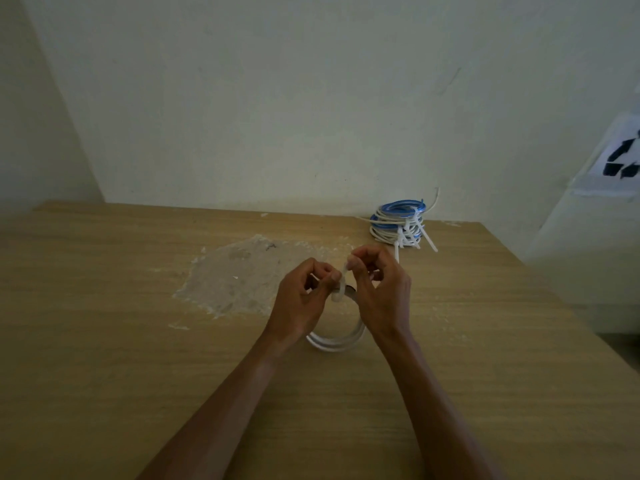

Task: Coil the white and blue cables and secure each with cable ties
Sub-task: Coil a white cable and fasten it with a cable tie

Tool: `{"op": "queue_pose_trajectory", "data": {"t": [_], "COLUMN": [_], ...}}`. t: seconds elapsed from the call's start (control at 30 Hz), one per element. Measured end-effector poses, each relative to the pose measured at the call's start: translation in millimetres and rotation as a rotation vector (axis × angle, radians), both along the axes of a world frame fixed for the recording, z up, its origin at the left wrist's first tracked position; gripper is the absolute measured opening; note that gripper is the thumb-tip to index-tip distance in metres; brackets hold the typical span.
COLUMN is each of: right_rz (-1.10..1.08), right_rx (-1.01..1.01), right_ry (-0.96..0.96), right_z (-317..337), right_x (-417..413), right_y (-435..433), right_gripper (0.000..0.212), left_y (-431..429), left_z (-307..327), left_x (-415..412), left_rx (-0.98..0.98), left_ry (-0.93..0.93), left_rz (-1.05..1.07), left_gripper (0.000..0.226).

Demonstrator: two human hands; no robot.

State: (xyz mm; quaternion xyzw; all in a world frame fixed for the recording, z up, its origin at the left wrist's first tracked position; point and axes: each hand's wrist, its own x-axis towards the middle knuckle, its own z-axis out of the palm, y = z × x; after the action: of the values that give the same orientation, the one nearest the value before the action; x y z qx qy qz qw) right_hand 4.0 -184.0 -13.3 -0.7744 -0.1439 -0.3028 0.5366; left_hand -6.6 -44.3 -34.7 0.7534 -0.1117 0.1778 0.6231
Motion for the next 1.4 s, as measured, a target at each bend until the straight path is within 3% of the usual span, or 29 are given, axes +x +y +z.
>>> {"op": "queue_pose_trajectory", "data": {"t": [0.2, 0.5, 0.83, 0.93, 1.27, 1.37, 1.4], "right_rz": [0.023, -0.061, 0.007, 0.002, -0.076, -0.041, -0.033], "right_rx": [-0.005, 0.279, 0.182, 0.151, 0.347, 0.349, 0.335], "right_ry": [0.054, 0.122, 0.128, 0.105, 0.16, 0.163, 0.156], "right_z": [2.3, 11.6, 21.0, 23.1, 17.7, 19.2, 20.7], "right_x": [0.9, 10.5, 0.2, 1.4, 26.4, 27.0, 27.8], "right_y": [-1.8, -8.6, -1.3, -1.1, 2.4, 3.4, 3.8], "right_gripper": [0.008, 0.005, 0.003, 0.002, 0.016, 0.016, 0.015], "left_y": [2.9, 4.9, 4.2, 3.1, 8.2, 11.7, 12.4], "left_z": [4.6, 12.8, 16.8, 21.0, 18.1, 15.9, 16.2], "left_x": [-1.6, -4.5, -11.7, -14.9, -5.2, -3.5, -3.0], "left_rx": [-0.084, 0.02, -0.084, -0.095, -0.047, -0.195, -0.23], "left_ry": [0.09, 0.195, 0.227, 0.222, 0.241, 0.334, 0.36], "left_rz": [-0.111, -0.249, -0.232, -0.287, -0.302, -0.355, -0.372], "left_gripper": [0.016, 0.017, 0.021, 0.011, 0.021, 0.011, 0.018]}}
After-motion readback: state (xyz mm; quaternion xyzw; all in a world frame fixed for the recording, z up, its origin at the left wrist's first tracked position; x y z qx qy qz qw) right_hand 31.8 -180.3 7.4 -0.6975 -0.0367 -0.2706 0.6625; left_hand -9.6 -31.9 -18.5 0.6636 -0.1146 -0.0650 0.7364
